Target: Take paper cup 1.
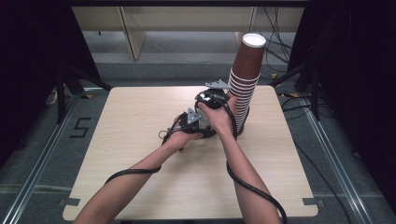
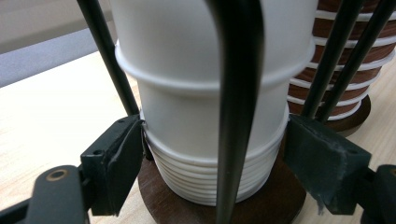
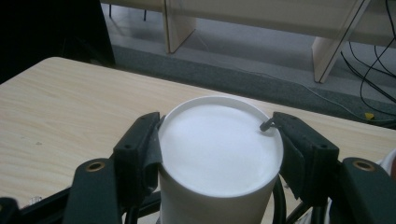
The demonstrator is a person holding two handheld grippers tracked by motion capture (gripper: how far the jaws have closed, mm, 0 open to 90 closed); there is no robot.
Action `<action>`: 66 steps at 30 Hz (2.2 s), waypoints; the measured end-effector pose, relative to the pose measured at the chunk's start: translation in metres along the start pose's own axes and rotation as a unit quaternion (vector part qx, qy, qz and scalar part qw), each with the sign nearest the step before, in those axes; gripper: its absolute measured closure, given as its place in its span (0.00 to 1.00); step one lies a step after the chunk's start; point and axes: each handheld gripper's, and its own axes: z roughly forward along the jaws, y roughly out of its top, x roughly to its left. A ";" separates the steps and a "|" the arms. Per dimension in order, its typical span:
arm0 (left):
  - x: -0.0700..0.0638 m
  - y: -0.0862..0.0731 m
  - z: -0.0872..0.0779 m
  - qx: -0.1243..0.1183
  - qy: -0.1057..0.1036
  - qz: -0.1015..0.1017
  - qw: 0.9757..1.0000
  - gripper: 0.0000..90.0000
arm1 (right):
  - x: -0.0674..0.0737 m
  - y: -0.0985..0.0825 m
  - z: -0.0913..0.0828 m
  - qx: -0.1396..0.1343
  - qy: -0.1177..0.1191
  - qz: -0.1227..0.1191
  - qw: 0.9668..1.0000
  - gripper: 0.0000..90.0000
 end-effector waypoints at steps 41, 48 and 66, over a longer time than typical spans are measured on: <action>-0.002 -0.003 -0.004 -0.009 -0.005 -0.010 1.000 0.20 | 0.001 0.030 -0.030 -0.062 0.013 0.016 0.998 0.40; -0.002 -0.007 -0.010 -0.004 -0.007 -0.017 1.000 0.16 | 0.000 0.034 -0.037 -0.072 0.018 0.018 0.997 0.40; 0.000 -0.005 -0.034 -0.019 0.000 -0.018 1.000 0.08 | 0.001 0.041 -0.048 -0.103 0.032 0.034 0.994 0.40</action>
